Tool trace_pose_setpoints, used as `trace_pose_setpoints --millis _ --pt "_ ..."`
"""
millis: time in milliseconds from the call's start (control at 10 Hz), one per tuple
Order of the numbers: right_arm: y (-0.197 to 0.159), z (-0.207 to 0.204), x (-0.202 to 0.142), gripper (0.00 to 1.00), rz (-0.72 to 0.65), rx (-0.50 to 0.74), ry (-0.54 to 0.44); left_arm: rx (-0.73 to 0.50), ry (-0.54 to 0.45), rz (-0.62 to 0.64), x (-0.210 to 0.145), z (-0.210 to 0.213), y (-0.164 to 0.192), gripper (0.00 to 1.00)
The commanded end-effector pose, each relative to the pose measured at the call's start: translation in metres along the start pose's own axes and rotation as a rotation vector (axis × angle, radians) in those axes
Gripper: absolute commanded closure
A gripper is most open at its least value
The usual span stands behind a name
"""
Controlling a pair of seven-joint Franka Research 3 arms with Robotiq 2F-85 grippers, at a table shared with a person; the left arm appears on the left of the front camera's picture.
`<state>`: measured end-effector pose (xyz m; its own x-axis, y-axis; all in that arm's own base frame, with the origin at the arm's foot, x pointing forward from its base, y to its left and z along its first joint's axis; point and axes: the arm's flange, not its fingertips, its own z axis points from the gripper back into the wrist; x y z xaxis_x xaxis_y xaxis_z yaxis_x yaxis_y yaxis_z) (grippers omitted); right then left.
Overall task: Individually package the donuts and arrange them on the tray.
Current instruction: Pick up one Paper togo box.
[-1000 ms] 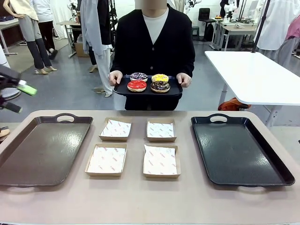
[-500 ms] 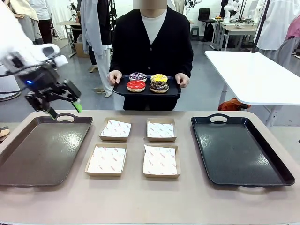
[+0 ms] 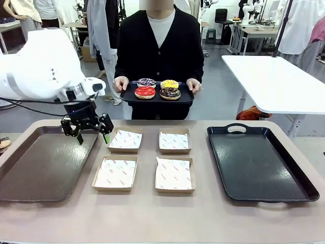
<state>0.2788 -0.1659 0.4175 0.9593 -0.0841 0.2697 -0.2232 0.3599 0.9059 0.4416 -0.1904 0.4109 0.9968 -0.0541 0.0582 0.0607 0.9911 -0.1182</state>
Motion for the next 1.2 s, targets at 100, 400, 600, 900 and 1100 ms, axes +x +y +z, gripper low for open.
trace_pose_setpoints --millis 100,400,600,900,1100 --pt "-0.001 0.001 0.000 0.00 0.011 0.014 -0.004 0.020 -0.001 0.050 0.018 -0.042 0.006 0.00" --pt "-0.001 0.001 0.000 0.00 0.011 0.014 -0.004 0.053 0.003 0.037 0.019 -0.068 0.002 0.00" --pt "-0.001 0.001 0.000 0.00 0.011 0.014 -0.004 0.063 0.023 0.034 0.016 -0.076 -0.001 0.00" --pt "-0.001 0.001 0.000 0.00 0.011 0.014 -0.004 0.068 0.049 0.028 0.007 -0.080 -0.011 0.00" --pt "-0.001 0.001 0.000 0.00 0.011 0.014 -0.004 0.078 0.058 0.032 -0.001 -0.082 -0.020 0.00"
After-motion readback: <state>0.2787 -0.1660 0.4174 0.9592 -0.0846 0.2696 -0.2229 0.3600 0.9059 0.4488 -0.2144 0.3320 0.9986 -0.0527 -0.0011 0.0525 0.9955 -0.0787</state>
